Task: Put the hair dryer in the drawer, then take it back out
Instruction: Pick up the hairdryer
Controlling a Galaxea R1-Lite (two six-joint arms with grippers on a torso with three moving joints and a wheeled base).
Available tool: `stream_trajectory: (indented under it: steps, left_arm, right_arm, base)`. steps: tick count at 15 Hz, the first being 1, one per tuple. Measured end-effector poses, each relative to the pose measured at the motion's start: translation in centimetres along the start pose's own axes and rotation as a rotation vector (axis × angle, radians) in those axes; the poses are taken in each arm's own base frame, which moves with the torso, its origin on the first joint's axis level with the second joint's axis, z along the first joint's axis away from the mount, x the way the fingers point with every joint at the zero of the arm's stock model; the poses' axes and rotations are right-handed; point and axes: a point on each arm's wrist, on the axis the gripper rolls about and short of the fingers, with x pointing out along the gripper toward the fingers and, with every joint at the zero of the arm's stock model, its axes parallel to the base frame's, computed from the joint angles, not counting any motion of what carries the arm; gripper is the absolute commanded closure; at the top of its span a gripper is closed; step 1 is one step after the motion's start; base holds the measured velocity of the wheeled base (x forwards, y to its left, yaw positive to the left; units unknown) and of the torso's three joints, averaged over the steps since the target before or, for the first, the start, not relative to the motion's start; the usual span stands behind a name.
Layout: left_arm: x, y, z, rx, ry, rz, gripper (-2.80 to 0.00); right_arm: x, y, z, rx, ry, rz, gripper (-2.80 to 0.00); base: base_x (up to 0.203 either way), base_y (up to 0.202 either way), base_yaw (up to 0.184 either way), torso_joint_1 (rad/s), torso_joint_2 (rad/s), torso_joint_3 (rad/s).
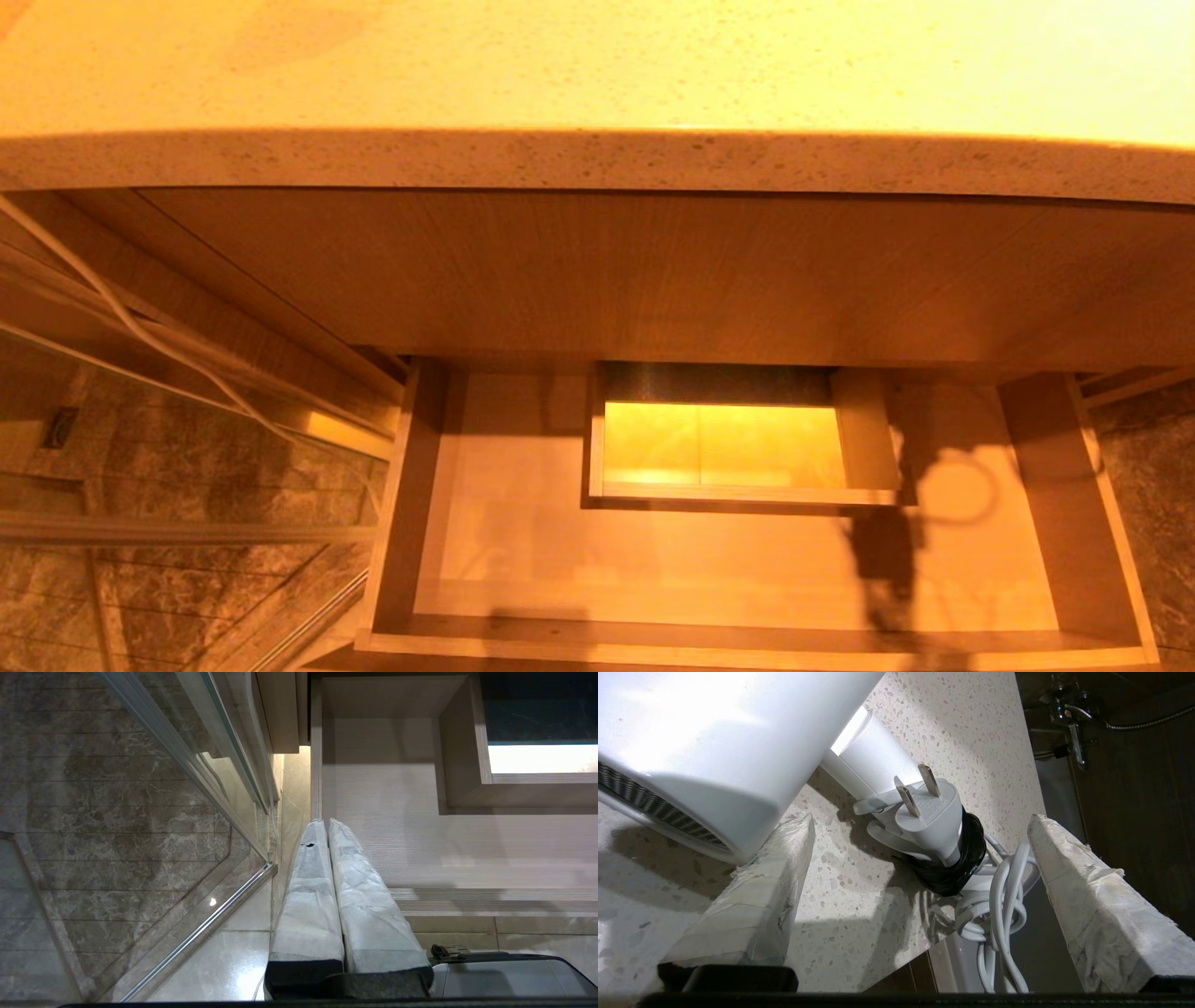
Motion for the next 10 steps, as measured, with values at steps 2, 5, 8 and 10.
stream_trajectory:
  steps: [2, 5, 8, 10]
  left_arm:
    - [0.0, 0.0, 0.0, 0.000, 0.000, 0.000, 0.00]
    - [0.0, 0.0, 0.0, 0.000, 0.001, 0.000, 0.00]
    - [0.0, 0.0, 0.0, 0.000, 0.000, 0.000, 0.00]
    - [0.0, 0.0, 0.0, 0.000, 0.000, 0.000, 0.00]
  right_arm:
    - [0.6, 0.2, 0.2, 0.008, -0.014, -0.011, -2.80]
    - [1.6, 0.7, 0.2, 0.013, -0.020, -0.019, -2.80]
    - [2.2, 1.0, 0.1, 0.009, -0.010, -0.016, -2.80]
    - [2.4, 1.1, 0.2, 0.011, -0.014, -0.016, -2.80]
  base:
    - [0.000, 0.000, 0.000, 0.000, 0.00, 0.000]
    - [0.000, 0.000, 0.000, 0.000, 0.00, 0.000]
    - [0.000, 0.000, 0.000, 0.000, 0.00, 0.000]
    - [0.000, 0.000, 0.000, 0.000, 0.00, 0.000]
